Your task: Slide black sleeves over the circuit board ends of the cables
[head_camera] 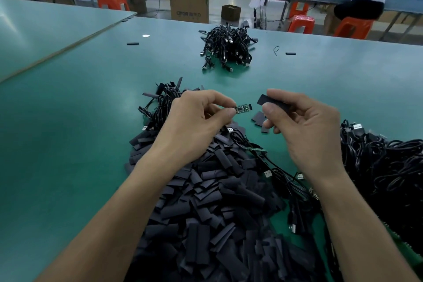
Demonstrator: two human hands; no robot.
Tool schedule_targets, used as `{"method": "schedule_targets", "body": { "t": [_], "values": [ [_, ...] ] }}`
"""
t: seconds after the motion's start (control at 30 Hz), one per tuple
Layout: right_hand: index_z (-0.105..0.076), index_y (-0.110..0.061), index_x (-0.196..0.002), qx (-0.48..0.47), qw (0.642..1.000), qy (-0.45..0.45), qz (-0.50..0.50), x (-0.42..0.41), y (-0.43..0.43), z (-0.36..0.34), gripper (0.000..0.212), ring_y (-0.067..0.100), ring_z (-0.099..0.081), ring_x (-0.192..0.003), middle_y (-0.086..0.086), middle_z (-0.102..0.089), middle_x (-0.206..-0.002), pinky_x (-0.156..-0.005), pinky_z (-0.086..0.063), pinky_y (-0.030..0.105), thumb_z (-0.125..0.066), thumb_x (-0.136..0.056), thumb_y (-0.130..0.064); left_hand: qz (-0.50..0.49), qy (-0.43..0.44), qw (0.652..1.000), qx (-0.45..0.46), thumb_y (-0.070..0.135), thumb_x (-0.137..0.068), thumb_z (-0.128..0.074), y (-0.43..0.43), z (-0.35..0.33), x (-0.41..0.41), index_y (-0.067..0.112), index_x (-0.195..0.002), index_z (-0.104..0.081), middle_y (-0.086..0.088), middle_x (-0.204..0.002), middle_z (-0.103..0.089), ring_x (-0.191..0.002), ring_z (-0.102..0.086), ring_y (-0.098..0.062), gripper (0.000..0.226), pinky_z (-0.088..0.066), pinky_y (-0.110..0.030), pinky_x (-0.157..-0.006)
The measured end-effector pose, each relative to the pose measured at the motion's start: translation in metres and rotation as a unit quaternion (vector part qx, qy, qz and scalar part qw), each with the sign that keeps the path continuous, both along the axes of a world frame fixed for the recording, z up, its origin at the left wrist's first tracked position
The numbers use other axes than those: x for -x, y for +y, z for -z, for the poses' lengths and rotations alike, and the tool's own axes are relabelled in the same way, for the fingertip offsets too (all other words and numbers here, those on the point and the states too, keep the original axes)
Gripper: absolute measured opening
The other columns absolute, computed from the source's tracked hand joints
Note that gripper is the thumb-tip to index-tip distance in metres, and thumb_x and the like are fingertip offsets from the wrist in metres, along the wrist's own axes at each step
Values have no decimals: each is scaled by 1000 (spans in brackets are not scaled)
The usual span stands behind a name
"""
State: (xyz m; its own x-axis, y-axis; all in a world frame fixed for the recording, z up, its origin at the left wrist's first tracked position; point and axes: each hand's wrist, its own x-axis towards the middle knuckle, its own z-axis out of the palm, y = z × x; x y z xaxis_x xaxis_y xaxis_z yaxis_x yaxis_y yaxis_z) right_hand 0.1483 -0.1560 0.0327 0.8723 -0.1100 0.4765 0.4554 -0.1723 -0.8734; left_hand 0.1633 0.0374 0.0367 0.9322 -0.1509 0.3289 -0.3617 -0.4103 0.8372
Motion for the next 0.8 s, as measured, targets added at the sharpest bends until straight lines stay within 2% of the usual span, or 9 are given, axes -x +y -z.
{"method": "schedule_targets", "body": {
  "t": [0.2, 0.27, 0.4, 0.53, 0.63, 0.8],
  "values": [
    [-68, -42, -106, 47, 999, -18, 0, 3, 2, 0, 33, 10, -71, -63, -6, -74, -78, -62, -50, 14, -76, -88, -16, -8, -1, 1000, 9, 24, -92, -72, 0, -2, 0, 29, -97, -75, 11, -73, -72, -66, -66, -8, 7, -53, -20, -66],
    [-69, -39, -103, 39, 999, -21, -3, 3, 3, 1, 29, 10, -70, -62, -5, -74, -79, -61, -49, 14, -76, -88, -14, -9, -1, 1000, 13, 25, -92, -72, -1, -2, 1, 30, -97, -74, 12, -75, -73, -69, -69, -9, 7, -53, -20, -66],
    [-70, -35, -100, 33, 999, -7, -3, 2, 2, 4, 27, 9, -71, -63, -12, -75, -80, -64, -50, 13, -77, -86, -13, -9, -4, 1000, 24, 24, -92, -72, -3, -3, 4, 33, -95, -72, 14, -75, -73, -75, -72, -12, 9, -60, -33, -74],
    [-69, -39, -102, 41, 999, -13, 2, 2, -1, 6, 29, 11, -71, -69, -12, -76, -84, -73, -56, 22, -77, -86, -15, -4, -4, 1000, 27, 23, -92, -72, -6, -3, 5, 31, -95, -72, 13, -77, -74, -75, -71, -15, 9, -60, -41, -74],
    [-68, -38, -101, 46, 999, -20, 7, 2, -2, 6, 27, 11, -72, -72, -13, -75, -85, -74, -57, 22, -77, -86, -18, -4, -2, 1000, 28, 23, -92, -72, -6, -3, 6, 29, -96, -73, 12, -76, -74, -73, -71, -13, 7, -60, -37, -73],
    [-69, -35, -99, 37, 999, -26, 3, 4, -3, 8, 23, 8, -73, -74, -13, -76, -82, -69, -53, 14, -74, -87, -16, -5, -4, 1000, 23, 23, -92, -72, -8, -3, 7, 25, -98, -74, 10, -75, -74, -65, -67, -1, 7, -54, -19, -64]
  ]
}}
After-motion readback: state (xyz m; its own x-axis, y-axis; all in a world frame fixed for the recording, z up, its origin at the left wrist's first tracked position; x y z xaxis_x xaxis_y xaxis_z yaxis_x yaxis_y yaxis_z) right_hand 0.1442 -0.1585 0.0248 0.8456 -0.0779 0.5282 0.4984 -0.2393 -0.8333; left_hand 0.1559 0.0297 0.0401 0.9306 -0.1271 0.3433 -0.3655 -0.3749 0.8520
